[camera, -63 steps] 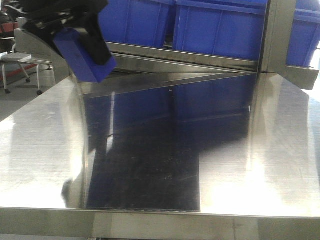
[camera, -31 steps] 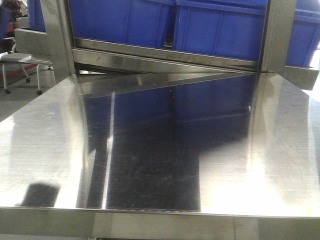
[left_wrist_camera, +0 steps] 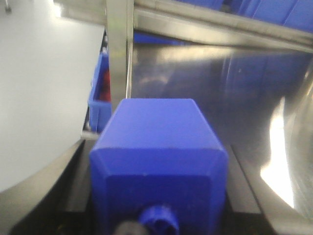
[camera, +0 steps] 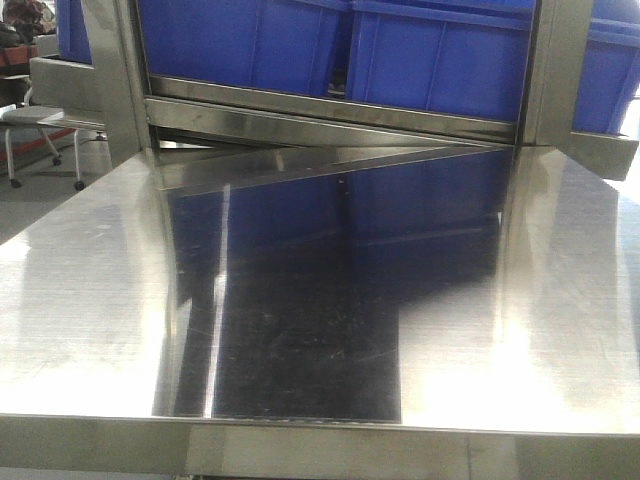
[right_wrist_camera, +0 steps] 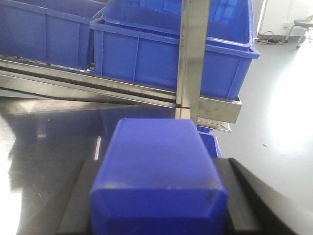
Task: Pick and sort blue part to right shelf
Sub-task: 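Hold both bottles raised in the left and right grippers, then drive the base away from the table along the aisle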
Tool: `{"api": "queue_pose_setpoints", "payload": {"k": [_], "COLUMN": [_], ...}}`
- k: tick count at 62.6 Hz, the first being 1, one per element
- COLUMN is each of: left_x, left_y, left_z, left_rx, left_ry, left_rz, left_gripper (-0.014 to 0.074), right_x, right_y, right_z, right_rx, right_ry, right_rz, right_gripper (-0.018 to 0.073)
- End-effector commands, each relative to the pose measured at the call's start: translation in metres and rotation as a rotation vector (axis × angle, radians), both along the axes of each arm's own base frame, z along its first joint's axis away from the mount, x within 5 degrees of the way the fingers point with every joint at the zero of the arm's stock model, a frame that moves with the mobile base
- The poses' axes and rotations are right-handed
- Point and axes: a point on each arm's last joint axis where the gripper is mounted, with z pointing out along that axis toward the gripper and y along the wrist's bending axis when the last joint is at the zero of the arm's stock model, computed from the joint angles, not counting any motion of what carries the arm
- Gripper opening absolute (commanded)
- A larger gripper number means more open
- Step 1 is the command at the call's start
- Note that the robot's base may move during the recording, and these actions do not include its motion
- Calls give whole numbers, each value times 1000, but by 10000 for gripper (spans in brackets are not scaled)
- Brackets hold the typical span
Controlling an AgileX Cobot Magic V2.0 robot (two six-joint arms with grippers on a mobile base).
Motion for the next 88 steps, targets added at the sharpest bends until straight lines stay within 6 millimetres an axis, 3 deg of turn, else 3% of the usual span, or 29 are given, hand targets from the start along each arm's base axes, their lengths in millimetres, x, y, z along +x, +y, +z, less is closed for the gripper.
{"api": "queue_pose_setpoints", "payload": {"k": [1,15,25,88], "left_x": [-14,-49,-62,-62], "left_y": [3,9,11,11], "left_z": [21,33,36,37], "left_rx": [-27,8,18,18], "left_ry": [-184,-365,-423,-428], "left_rz": [13,18,22,22], "left_gripper": [365,365,365,365], "right_x": [-1,-1,-1,-1], "right_y": [0,0,0,0], "right_z": [19,19,19,19], "right_rx": [-11,-11,-11,-11], "right_ry": [-124,-124,-124,-124], "right_rz": [1,1,1,1], "right_gripper": [373,373,373,373]}}
